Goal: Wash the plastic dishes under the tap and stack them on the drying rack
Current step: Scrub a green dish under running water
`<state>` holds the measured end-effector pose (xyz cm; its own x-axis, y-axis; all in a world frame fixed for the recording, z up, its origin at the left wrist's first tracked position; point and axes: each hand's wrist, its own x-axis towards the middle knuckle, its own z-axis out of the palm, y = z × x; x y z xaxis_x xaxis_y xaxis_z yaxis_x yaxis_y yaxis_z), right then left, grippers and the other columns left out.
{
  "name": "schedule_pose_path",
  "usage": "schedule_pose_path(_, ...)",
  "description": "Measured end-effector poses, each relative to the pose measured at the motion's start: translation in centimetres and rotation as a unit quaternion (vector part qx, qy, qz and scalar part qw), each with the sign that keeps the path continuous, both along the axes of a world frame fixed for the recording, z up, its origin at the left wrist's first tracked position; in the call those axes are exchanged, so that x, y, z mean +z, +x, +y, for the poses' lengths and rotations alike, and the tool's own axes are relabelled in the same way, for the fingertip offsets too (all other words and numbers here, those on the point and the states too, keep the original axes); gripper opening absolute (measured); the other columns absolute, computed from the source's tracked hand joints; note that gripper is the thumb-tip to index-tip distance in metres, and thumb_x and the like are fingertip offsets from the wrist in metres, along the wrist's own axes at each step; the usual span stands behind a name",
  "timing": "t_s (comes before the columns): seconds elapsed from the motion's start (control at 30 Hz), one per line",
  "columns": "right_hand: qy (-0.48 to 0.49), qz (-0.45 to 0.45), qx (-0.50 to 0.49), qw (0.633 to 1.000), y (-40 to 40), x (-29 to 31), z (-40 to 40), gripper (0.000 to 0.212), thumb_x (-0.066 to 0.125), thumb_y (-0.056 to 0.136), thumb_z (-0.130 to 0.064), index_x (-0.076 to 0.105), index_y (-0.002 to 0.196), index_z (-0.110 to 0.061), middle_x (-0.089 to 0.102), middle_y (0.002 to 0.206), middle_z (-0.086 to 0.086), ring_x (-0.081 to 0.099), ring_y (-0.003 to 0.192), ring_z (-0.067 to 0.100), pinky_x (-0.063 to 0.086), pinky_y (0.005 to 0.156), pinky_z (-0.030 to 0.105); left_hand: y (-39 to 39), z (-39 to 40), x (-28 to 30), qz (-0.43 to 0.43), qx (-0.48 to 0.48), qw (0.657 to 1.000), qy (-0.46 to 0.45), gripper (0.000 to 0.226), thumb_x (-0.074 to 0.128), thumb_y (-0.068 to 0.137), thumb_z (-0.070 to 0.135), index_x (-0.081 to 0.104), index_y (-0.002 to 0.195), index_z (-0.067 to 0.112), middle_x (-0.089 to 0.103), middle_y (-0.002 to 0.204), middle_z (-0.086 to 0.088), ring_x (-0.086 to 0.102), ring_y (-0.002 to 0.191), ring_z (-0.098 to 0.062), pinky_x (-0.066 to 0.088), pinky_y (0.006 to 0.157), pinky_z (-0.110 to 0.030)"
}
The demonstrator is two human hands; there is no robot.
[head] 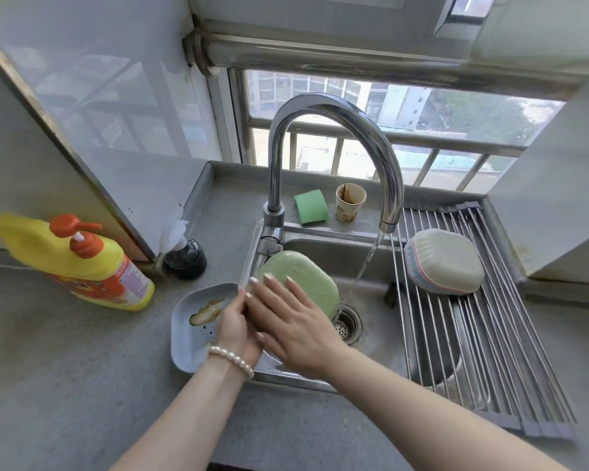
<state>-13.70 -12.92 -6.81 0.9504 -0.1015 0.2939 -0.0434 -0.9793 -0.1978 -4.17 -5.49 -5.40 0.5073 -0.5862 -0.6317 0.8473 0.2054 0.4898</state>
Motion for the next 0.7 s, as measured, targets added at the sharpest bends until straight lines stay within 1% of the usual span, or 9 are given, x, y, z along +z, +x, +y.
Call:
schedule_pose_path(0.1, 0.007, 0.001, -0.094, 0.996, -0.8, -0.2, -1.9, 0.062, 0.016, 0.101, -0.048, 0.04, 0.142, -0.008, 0.037, 0.149, 0.014, 0.032, 0.139, 0.032, 0.024, 0.113, 0.049, 0.9, -0.2, -0.2, -0.056, 0.051, 0.994, 0.084, 0.048, 0.044, 0.097, 0.035, 0.058, 0.119, -0.005, 0.063, 0.118, -0.024, 0.062, 0.108, -0.036, 0.05, 0.092, -0.047)
schedule_pose_path(0.2, 0.037, 0.052, -0.106, 0.992, 1.5, 1.6, -1.8, 0.061, 0.02, 0.099, -0.048, 0.048, 0.136, -0.009, 0.048, 0.141, 0.013, 0.04, 0.134, 0.034, 0.027, 0.112, 0.053, 0.6, -0.9, -0.3, -0.153, 0.06, 0.977, 0.134, 0.038, 0.054, 0.087, 0.031, 0.069, 0.102, -0.001, 0.068, 0.104, -0.022, 0.065, 0.101, -0.035, 0.051, 0.091, -0.047)
schedule_pose_path(0.3, 0.018, 0.009, -0.1, 0.995, 3.6, 3.8, -1.9, 0.048, 0.028, 0.095, -0.043, 0.065, 0.093, -0.013, 0.068, 0.094, 0.008, 0.062, 0.089, 0.03, 0.041, 0.084, 0.041, -0.1, -1.4, 0.8, -0.283, 0.027, 0.946, 0.158, 0.032, 0.051, 0.082, 0.023, 0.06, 0.054, 0.012, 0.059, 0.064, -0.01, 0.054, 0.069, -0.025, 0.044, 0.065, -0.036)
schedule_pose_path(0.4, 0.109, 0.056, -0.183, 0.976, 4.3, 5.8, -4.1, 0.05, 0.034, 0.096, -0.044, 0.058, 0.062, -0.016, 0.063, 0.07, 0.008, 0.057, 0.071, 0.029, 0.032, 0.062, 0.032, 0.2, -1.7, 1.8, -0.373, -0.002, 0.913, 0.166, 0.049, 0.048, 0.096, 0.025, 0.044, 0.049, 0.012, 0.045, 0.046, 0.0, 0.041, 0.049, -0.015, 0.032, 0.05, -0.027)
schedule_pose_path(0.47, 0.328, 0.102, -0.266, 0.901, 3.9, 5.6, -6.3, 0.051, 0.044, 0.095, -0.046, 0.048, 0.053, -0.017, 0.053, 0.06, 0.003, 0.049, 0.062, 0.023, 0.035, 0.059, 0.033, 0.8, -1.6, 2.4, -0.373, 0.014, 0.912, 0.171, 0.05, 0.05, 0.096, 0.024, 0.04, 0.048, 0.012, 0.042, 0.039, 0.007, 0.038, 0.039, -0.01, 0.031, 0.043, -0.022)
schedule_pose_path(0.53, 0.551, 0.031, -0.328, 0.766, 3.0, 5.6, -6.8, 0.049, 0.049, 0.093, -0.045, 0.057, 0.061, -0.009, 0.054, 0.063, 0.005, 0.051, 0.064, 0.021, 0.043, 0.064, 0.036, 1.3, -1.8, 2.6, -0.335, 0.053, 0.923, 0.184, 0.046, 0.056, 0.093, 0.022, 0.041, 0.051, 0.011, 0.042, 0.037, 0.009, 0.039, 0.036, -0.007, 0.032, 0.041, -0.018)
schedule_pose_path(0.57, 0.592, -0.009, -0.362, 0.72, 2.7, 5.2, -6.5, 0.05, 0.048, 0.094, -0.043, 0.061, 0.067, -0.003, 0.055, 0.067, 0.007, 0.052, 0.068, 0.021, 0.043, 0.066, 0.035, 1.3, -2.0, 2.7, -0.318, 0.068, 0.927, 0.186, 0.044, 0.06, 0.09, 0.023, 0.042, 0.051, 0.011, 0.042, 0.038, 0.008, 0.04, 0.037, -0.008, 0.034, 0.042, -0.018)
schedule_pose_path(0.6, 0.581, -0.036, -0.398, 0.709, 2.5, 4.9, -6.0, 0.05, 0.044, 0.096, -0.04, 0.06, 0.071, 0.0, 0.056, 0.07, 0.008, 0.052, 0.071, 0.022, 0.04, 0.067, 0.034, 1.1, -2.1, 2.8, -0.309, 0.073, 0.928, 0.194, 0.043, 0.063, 0.086, 0.026, 0.044, 0.051, 0.011, 0.043, 0.041, 0.006, 0.042, 0.041, -0.011, 0.036, 0.046, -0.021)
schedule_pose_path(0.7, 0.417, -0.064, -0.45, 0.787, 2.2, 4.0, -3.4, 0.045, 0.026, 0.101, -0.038, 0.059, 0.086, -0.012, 0.059, 0.088, 0.006, 0.053, 0.089, 0.026, 0.035, 0.073, 0.034, -0.3, -2.6, 3.0, -0.253, 0.117, 0.936, 0.217, 0.037, 0.062, 0.087, 0.027, 0.05, 0.056, 0.009, 0.051, 0.056, -0.002, 0.049, 0.053, -0.018, 0.043, 0.054, -0.027)
